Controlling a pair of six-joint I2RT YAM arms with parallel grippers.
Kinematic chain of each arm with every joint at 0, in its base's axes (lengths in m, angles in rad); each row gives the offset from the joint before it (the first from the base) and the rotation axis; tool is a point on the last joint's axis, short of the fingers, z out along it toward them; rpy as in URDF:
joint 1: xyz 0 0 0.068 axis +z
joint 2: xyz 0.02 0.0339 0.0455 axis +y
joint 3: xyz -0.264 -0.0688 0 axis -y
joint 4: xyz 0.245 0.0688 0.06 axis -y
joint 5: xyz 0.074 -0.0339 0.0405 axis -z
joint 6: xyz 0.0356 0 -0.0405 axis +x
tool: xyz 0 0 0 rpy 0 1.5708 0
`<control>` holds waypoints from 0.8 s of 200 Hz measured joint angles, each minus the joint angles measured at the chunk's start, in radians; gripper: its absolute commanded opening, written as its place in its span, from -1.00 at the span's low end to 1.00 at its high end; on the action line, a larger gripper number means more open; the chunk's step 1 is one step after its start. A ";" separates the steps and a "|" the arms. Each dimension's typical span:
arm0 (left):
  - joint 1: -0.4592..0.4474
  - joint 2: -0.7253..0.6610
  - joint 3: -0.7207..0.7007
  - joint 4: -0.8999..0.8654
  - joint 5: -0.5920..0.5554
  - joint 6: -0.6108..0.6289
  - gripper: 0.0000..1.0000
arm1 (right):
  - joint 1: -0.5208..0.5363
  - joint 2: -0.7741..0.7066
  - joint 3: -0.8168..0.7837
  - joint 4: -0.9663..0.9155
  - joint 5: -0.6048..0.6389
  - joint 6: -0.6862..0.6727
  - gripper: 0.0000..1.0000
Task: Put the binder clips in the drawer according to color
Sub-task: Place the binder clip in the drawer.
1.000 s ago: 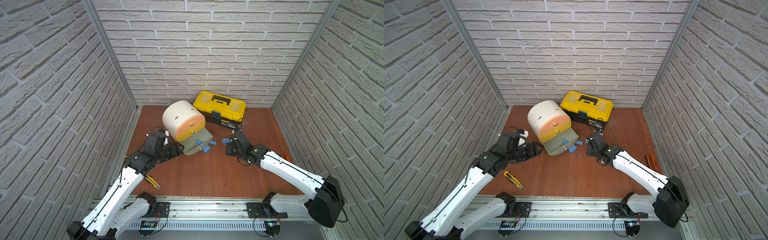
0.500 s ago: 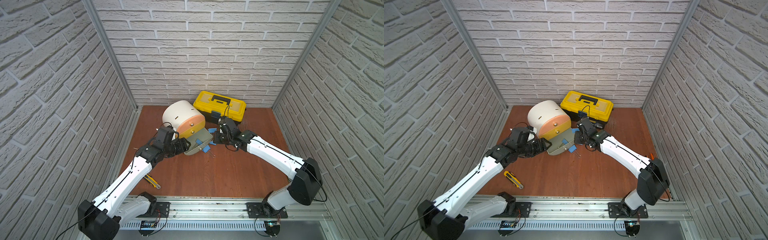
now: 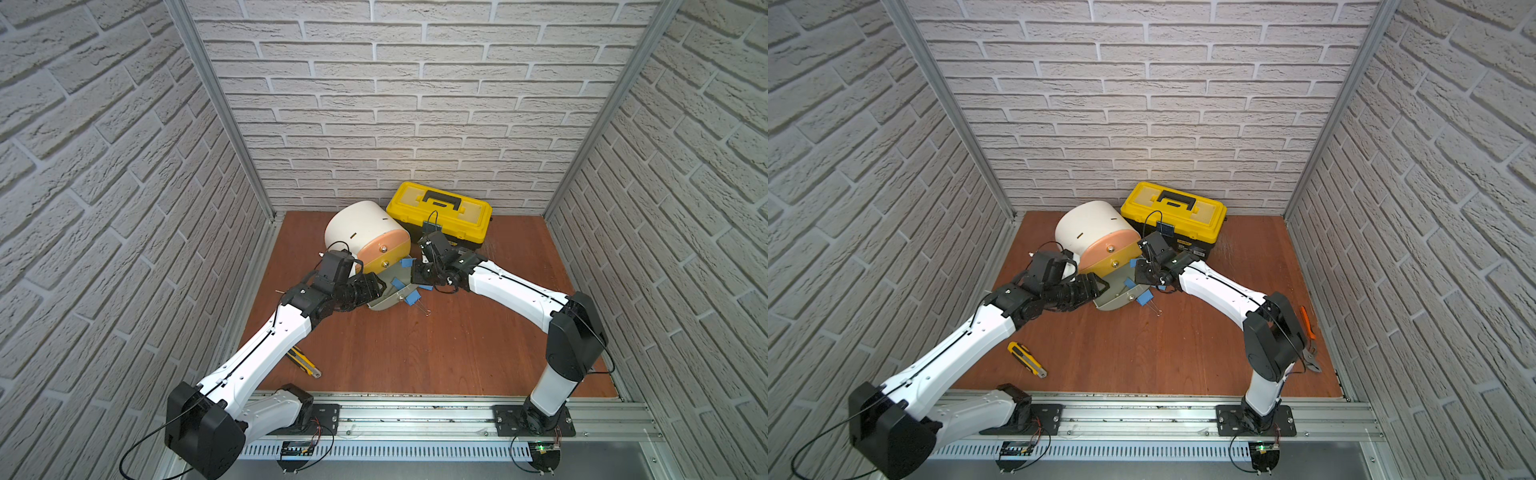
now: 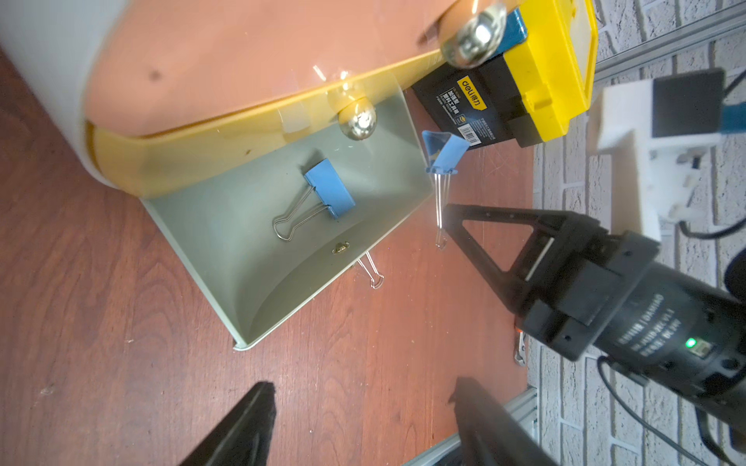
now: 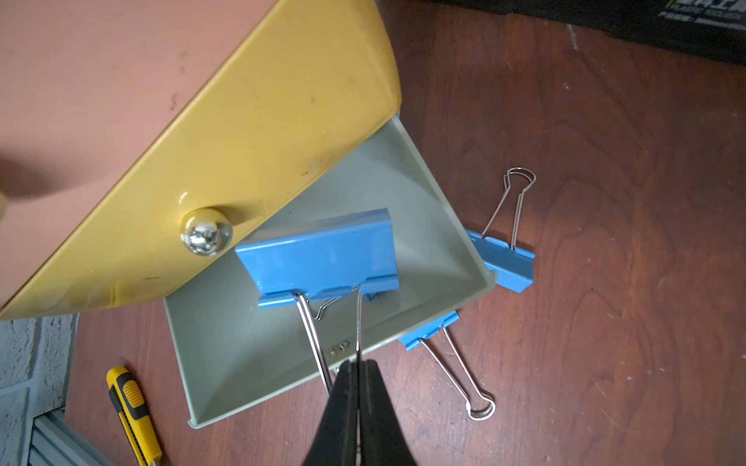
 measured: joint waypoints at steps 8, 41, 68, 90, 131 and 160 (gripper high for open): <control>0.000 0.000 0.000 0.001 0.001 0.000 0.49 | 0.000 0.010 0.009 0.000 -0.003 0.001 -0.95; 0.000 0.000 0.000 0.005 0.003 0.000 0.49 | 0.000 0.039 0.043 0.000 -0.013 0.007 -0.95; 0.000 0.000 0.000 0.007 0.003 0.000 0.49 | 0.000 0.051 0.050 0.000 -0.014 0.009 -0.94; 0.000 0.000 0.000 0.006 0.003 0.000 0.50 | 0.000 0.056 0.050 0.001 -0.015 0.012 -0.88; 0.000 0.000 0.000 0.006 0.003 0.000 0.51 | 0.000 0.060 0.050 0.001 -0.015 0.025 -0.73; 0.000 0.000 0.000 0.006 0.003 0.000 0.51 | 0.000 0.060 0.050 0.001 -0.014 0.026 -0.72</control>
